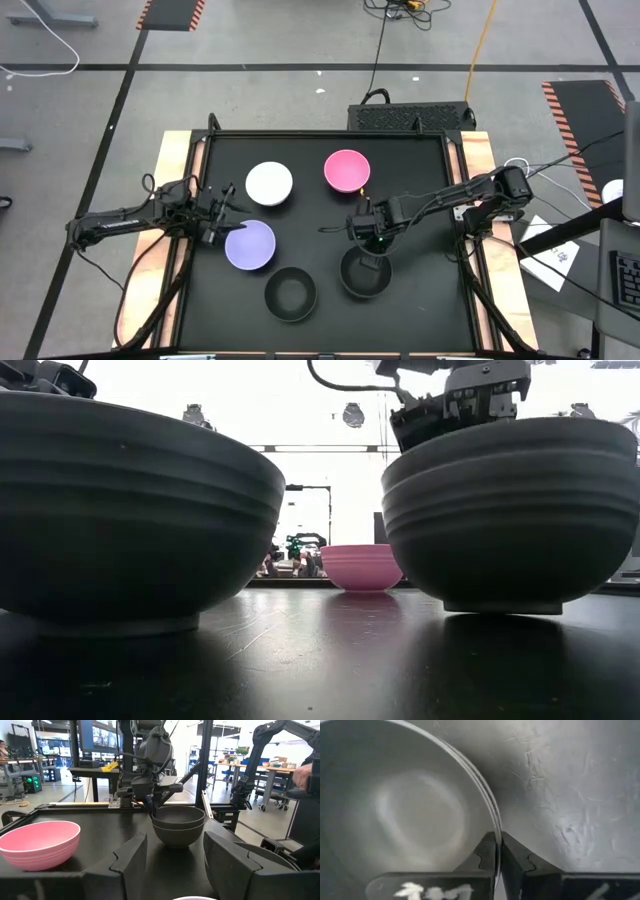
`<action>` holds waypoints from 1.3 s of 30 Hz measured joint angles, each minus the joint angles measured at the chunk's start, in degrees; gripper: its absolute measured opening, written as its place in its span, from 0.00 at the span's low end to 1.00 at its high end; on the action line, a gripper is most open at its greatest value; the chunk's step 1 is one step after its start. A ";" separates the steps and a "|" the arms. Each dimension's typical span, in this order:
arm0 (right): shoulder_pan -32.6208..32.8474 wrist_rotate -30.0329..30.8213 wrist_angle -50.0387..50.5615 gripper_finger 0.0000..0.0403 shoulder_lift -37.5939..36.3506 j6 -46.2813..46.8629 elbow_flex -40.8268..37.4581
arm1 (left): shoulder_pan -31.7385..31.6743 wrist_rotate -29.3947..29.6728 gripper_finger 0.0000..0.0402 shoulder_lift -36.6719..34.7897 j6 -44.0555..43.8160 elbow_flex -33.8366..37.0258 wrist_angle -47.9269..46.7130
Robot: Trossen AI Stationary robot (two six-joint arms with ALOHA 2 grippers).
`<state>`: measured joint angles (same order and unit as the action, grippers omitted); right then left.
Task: Nest bowls inside each other
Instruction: Stack the top right black bowl on top of the middle black bowl on the table
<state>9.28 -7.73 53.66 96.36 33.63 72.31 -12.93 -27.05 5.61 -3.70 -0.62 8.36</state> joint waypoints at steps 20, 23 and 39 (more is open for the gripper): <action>0.04 2.42 -4.74 0.00 -1.93 1.07 -1.02 | 0.00 -0.04 0.50 0.00 -0.04 0.00 -0.29; 0.04 2.04 -5.46 0.00 -2.14 1.29 -1.02 | 0.00 -0.04 0.50 0.00 -0.04 0.00 -0.58; 0.02 -1.58 -7.02 0.17 -2.14 0.76 -1.00 | 0.00 -0.04 0.50 0.00 -0.02 0.00 -1.27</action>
<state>9.30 -9.30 46.64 94.21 34.38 71.31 -12.93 -27.09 5.61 -3.73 -0.62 7.09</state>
